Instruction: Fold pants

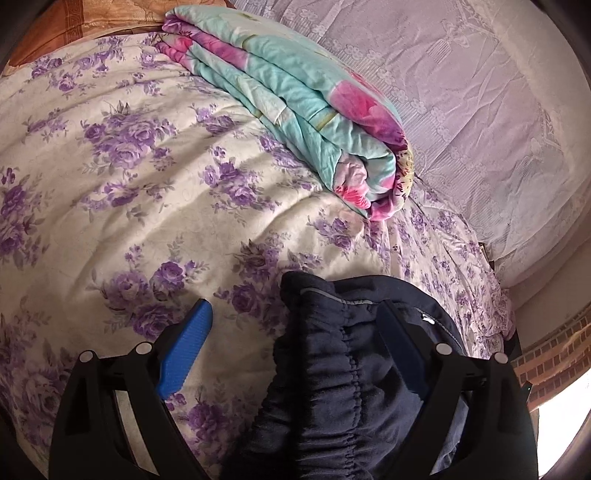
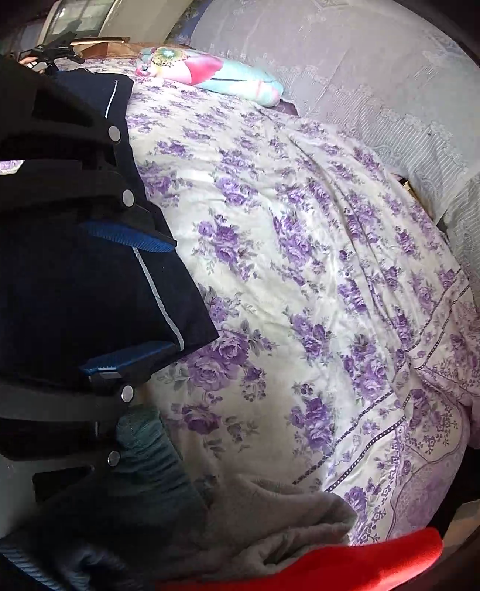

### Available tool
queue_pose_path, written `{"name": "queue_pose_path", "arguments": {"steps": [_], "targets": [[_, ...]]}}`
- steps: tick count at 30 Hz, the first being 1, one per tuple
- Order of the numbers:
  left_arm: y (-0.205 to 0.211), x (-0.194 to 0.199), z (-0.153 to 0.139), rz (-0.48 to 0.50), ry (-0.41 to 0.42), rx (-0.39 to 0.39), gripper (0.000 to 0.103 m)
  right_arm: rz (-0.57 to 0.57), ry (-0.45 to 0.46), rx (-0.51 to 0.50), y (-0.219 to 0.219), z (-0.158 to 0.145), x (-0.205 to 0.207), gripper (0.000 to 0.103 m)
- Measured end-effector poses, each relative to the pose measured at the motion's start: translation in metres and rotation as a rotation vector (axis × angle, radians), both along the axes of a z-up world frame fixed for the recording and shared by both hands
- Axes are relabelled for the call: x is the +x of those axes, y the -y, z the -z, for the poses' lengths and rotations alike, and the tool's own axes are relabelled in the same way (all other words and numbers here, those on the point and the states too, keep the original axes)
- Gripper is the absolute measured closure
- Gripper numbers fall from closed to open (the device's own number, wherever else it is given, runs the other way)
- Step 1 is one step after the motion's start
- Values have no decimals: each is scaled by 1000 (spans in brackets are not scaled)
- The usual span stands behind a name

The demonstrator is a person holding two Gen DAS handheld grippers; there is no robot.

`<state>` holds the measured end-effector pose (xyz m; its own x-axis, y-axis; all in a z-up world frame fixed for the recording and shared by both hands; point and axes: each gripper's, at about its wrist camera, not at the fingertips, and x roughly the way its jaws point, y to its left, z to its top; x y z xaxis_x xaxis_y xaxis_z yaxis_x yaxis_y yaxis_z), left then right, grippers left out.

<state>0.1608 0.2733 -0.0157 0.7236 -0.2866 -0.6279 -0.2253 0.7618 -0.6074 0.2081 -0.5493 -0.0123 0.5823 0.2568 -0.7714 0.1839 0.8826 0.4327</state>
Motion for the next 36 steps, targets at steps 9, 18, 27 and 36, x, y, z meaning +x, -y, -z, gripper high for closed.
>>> {"name": "queue_pose_path", "arguments": {"steps": [9,18,27,36], "targets": [[14,17,-4,64,-65,85,16,-45,-29,-237,-12,12,27,24],[34,29,-19,133,-57,188,84,-80,130,-199,-17,-5,0,91],[12,32,-72,-8,114,103,89,0,279,-182,-3,-73,14,91],[13,90,-17,-89,-22,146,83,105,108,-257,-23,-15,130,73]]}}
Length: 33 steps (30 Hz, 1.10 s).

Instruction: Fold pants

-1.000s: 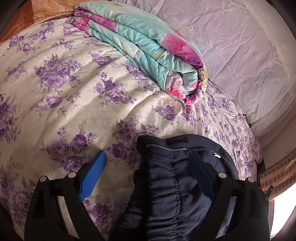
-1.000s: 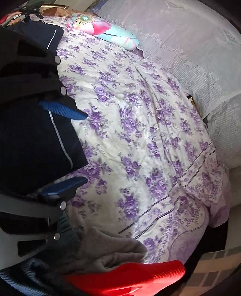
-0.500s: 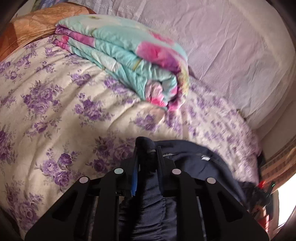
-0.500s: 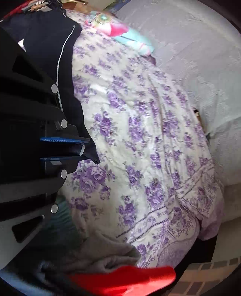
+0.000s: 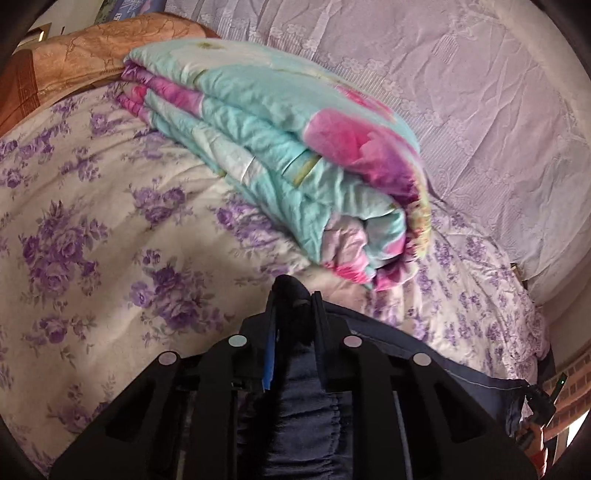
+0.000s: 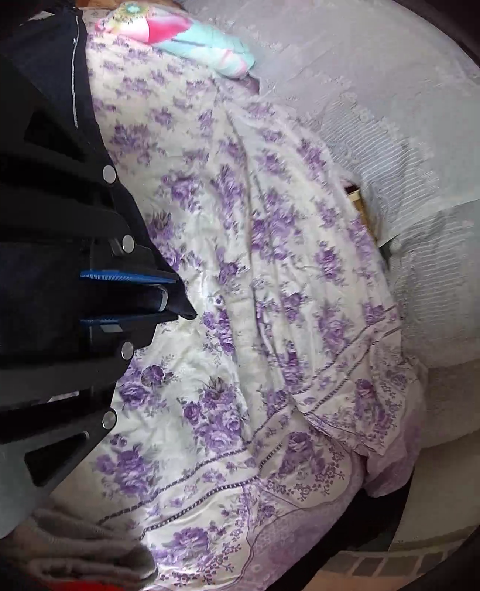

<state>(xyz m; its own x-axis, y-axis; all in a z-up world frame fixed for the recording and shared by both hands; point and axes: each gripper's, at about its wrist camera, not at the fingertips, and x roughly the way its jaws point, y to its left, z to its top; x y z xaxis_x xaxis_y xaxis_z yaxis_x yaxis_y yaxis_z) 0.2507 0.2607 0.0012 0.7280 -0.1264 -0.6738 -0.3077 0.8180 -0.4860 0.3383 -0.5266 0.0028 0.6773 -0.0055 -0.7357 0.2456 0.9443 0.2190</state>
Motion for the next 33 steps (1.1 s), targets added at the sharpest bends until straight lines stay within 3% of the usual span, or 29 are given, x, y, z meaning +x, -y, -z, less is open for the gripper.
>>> {"name": "queue_pose_path", "arguments": {"steps": [1,2,4,6,8,10,13,16,18,23,25,26,29,33], "targets": [[-4,0,7,-2,-26,-27,80,13,-46,1,0,12,5,57],[-11,-4,11,-6,-48,-68,72,21,-64,10,2,19,5,54],[-27,-22,7,0,-54,-138,58,22,-10,44,7,19,-10,53],[-41,-50,-5,12,-60,-141,48,13,20,83,12,12,-29,52],[-48,-80,-13,24,-84,-112,46,-14,52,154,16,3,-58,49],[-47,-117,-13,53,-128,-92,45,-44,95,246,15,-7,-92,37],[-35,-169,-2,88,-187,-77,44,-123,145,341,3,-18,-145,33],[-23,-209,19,116,-215,-129,42,-209,166,361,-24,-25,-191,32],[-14,-225,23,121,-186,-126,42,-267,175,354,-42,-25,-218,31],[12,-228,25,162,-134,-186,40,-361,235,263,-81,-23,-283,30],[17,-225,25,133,-105,-162,42,-362,282,214,-89,-21,-304,30],[15,-225,27,109,-86,-169,58,-367,303,205,-92,-19,-312,30],[2,-233,33,61,-19,-279,75,-352,311,200,-95,-13,-324,30],[-7,-263,5,-39,67,-168,77,-372,275,229,-93,-11,-330,30]]}}
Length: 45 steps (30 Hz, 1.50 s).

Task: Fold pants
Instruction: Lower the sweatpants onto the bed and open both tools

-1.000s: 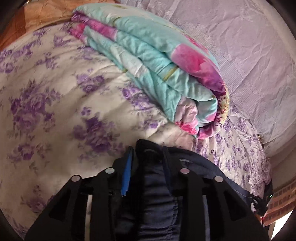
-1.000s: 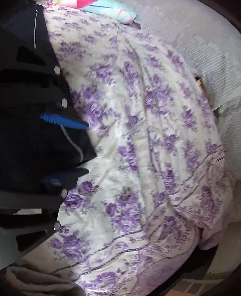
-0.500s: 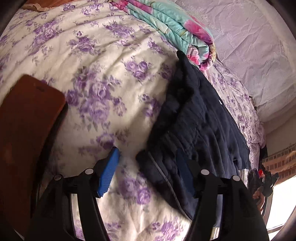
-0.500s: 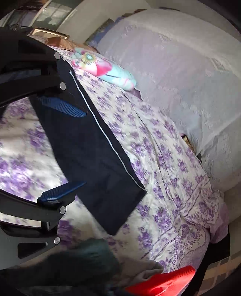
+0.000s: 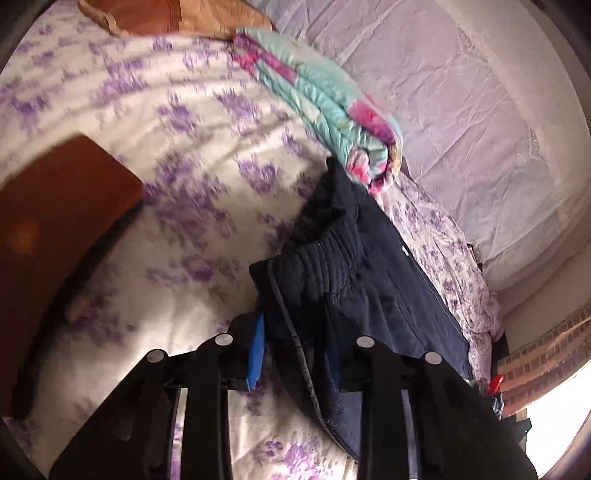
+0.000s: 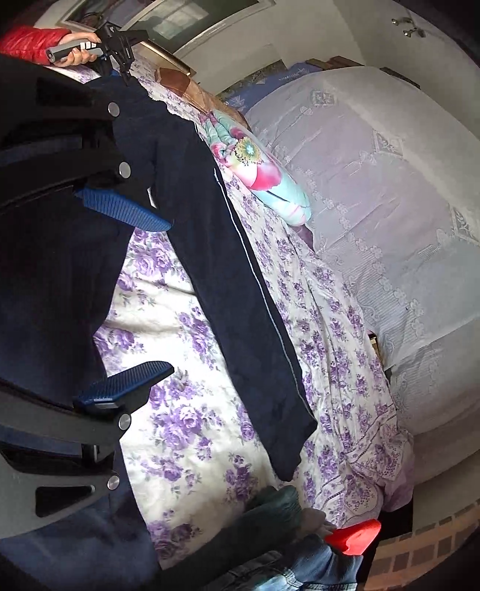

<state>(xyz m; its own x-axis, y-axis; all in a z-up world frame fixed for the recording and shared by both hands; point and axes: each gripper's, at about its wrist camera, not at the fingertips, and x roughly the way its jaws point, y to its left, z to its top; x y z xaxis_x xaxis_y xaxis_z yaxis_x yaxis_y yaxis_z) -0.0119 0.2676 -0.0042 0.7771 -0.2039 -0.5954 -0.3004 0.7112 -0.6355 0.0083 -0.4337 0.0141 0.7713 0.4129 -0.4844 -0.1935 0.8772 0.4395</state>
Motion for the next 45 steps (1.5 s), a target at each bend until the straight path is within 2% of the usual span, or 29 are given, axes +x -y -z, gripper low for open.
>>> {"name": "queue_pose_path", "arguments": {"steps": [2,3,5,7,8,9,11,14,17,20,25,29,30,31,33,34,37,39,41,42,43,45], "targets": [[-12,-11,-8,-23,2,6,77,-17,5,-34,-3,-2,-7,30],[-15,-14,-6,-18,-12,2,76,-21,-3,-64,-4,-1,-10,26],[-9,-7,1,18,-96,68,72,-19,-36,-99,-4,7,-14,23],[-3,-12,7,17,-150,135,69,0,-65,-71,8,14,-22,23],[-4,-19,7,22,-143,126,64,23,-72,-40,18,15,-30,23],[-7,-28,6,25,-123,109,54,50,-74,-11,30,14,-39,23],[-12,-51,0,-14,-72,110,40,112,-73,15,55,10,-59,23],[-10,-73,-13,-48,-30,191,39,210,-100,-10,91,8,-79,23],[5,-79,-19,-12,-3,247,36,265,-163,-29,112,16,-76,23],[25,-71,-13,38,8,251,32,236,-238,4,115,30,-69,23],[46,-58,11,104,-9,213,25,232,-269,-118,105,25,-96,24],[50,-56,16,100,0,239,20,190,-339,-124,100,40,-117,23],[52,-56,16,107,5,241,18,176,-314,-164,94,41,-121,25],[52,-55,16,112,7,245,17,154,-289,-191,86,43,-125,43],[53,-55,17,119,6,248,16,168,-275,-173,86,42,-126,62],[53,-55,17,122,9,246,16,172,-271,-163,89,39,-126,88],[50,-57,18,132,18,232,16,202,-270,-177,107,21,-133,91],[49,-59,19,136,22,229,16,237,-315,-289,113,18,-140,97],[50,-60,19,141,22,235,16,284,-366,-425,117,22,-143,97],[51,-60,18,140,18,239,16,296,-371,-425,120,22,-145,100],[51,-59,18,140,13,245,16,310,-347,-379,122,17,-148,100],[53,-60,14,137,8,258,16,317,-225,-292,117,-2,-152,92]]}}
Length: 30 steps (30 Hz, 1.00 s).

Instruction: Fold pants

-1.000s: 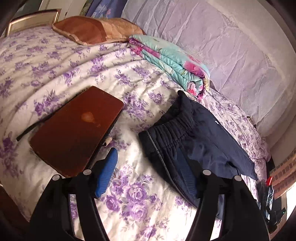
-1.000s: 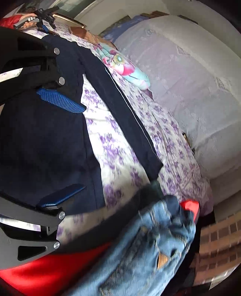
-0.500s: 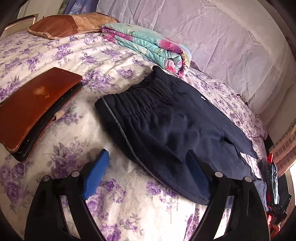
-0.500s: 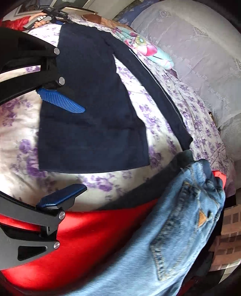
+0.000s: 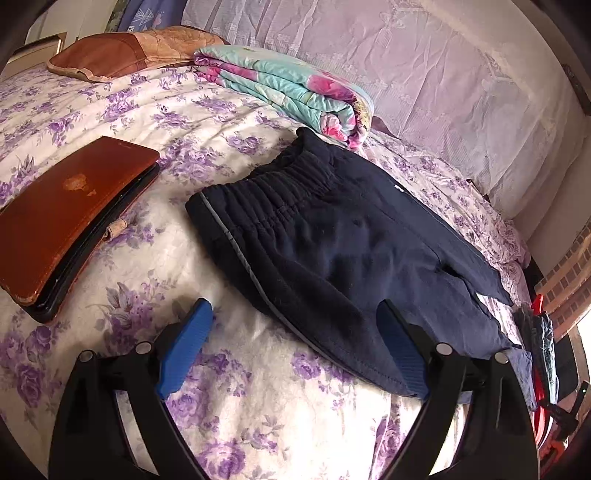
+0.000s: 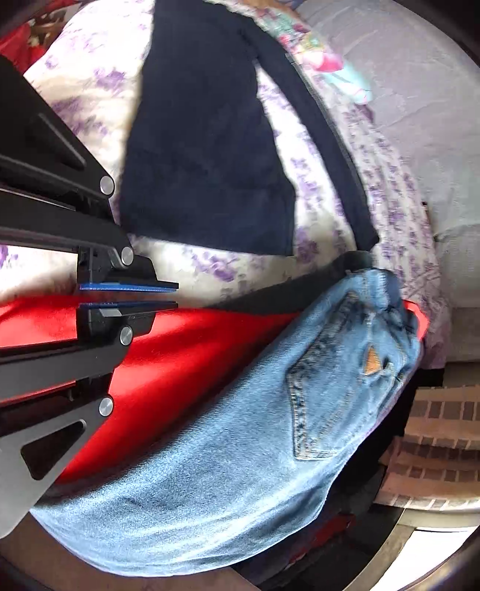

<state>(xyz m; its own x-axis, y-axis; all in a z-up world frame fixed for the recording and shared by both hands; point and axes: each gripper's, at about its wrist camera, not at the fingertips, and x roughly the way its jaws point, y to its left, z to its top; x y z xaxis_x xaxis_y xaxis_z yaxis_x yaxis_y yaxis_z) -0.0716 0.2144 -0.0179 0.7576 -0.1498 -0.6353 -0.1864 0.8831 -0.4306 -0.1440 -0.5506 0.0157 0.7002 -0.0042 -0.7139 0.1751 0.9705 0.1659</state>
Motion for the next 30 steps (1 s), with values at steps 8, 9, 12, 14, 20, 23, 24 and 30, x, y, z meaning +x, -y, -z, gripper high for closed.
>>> {"name": "queue_pose_path", "arguments": {"steps": [8,9,12,14,20,23,24,30], "targets": [[17,-4,-33,41,82,8,15,-458,118,66,-144,-16,88,73],[21,-1,-35,45,83,14,12,-513,111,72,-164,-13,95,68],[29,16,-23,51,9,59,9,-604,26,46,-209,8,119,55],[31,27,-8,11,-83,134,9,-619,-97,31,-218,34,132,54],[6,28,-22,19,-37,24,9,-580,27,130,-184,12,112,46],[-12,48,-43,11,28,-105,8,-556,146,104,-183,-5,111,26],[-15,60,-48,20,40,-139,8,-551,152,91,-188,-7,116,25],[23,106,-74,37,-5,-4,8,-569,-89,128,-227,36,160,16]]}}
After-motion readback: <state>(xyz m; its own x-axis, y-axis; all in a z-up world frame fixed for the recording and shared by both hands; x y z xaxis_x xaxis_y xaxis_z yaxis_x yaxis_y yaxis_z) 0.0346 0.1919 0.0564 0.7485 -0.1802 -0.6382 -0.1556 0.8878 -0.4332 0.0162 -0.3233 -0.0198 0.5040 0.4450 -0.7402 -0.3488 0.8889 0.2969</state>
